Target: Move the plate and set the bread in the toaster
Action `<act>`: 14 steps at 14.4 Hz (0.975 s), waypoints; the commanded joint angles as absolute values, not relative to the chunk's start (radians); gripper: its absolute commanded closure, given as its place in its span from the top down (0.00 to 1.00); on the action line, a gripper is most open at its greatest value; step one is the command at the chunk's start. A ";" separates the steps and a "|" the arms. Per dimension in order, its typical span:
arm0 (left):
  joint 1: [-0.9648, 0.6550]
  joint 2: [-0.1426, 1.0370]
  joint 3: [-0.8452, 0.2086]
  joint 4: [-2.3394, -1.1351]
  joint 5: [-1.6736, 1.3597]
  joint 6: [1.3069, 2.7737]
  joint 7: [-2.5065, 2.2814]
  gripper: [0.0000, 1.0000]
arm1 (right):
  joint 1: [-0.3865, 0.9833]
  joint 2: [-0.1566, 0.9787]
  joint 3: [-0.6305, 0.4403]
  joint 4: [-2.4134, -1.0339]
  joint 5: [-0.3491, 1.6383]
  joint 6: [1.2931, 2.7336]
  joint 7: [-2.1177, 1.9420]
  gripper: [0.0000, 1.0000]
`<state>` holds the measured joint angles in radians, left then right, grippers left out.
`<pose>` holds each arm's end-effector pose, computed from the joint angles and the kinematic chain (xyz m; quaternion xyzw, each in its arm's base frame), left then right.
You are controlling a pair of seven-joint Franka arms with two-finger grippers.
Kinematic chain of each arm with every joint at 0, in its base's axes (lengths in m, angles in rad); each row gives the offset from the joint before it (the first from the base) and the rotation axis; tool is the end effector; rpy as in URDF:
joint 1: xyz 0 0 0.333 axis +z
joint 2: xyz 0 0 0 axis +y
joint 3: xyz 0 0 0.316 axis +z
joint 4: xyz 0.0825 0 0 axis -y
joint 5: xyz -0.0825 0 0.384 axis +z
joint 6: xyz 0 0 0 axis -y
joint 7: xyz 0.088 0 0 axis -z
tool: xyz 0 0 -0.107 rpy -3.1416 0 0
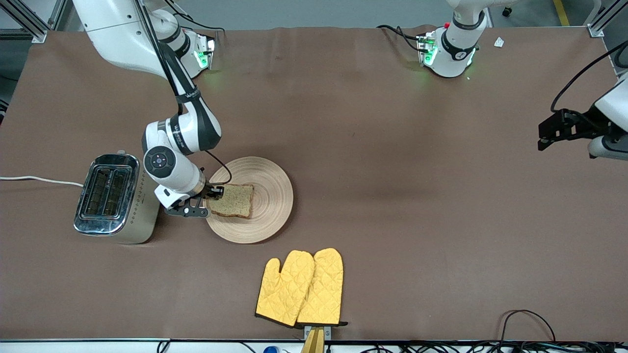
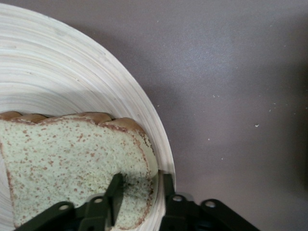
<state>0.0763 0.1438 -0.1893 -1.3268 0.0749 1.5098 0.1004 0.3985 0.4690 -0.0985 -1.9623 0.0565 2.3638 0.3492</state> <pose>0.5903 -0.0487 0.6524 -0.9943 0.1022 -0.0209 0.0237 0.5822 0.1827 0.2288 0.9986 -0.0408 -0.0296 0.0134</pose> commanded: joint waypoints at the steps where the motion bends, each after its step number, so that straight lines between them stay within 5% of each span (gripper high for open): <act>1: -0.020 0.104 -0.056 -1.374 0.041 1.500 0.109 1.00 | 0.407 0.466 -0.104 -1.971 0.060 2.375 0.368 0.32; 6: -0.109 0.034 0.032 -1.479 0.040 1.551 0.091 1.00 | 0.403 0.466 -0.103 -1.968 0.061 2.375 0.386 0.02; 14: -0.094 0.057 0.032 -1.485 0.023 1.566 0.066 1.00 | 0.407 0.453 -0.103 -1.918 0.061 2.280 0.432 0.00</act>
<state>-0.0946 0.0634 0.0264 -1.4732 0.0361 1.5517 0.0819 0.3987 0.4691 -0.0993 -1.9403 0.0566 2.3420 0.3921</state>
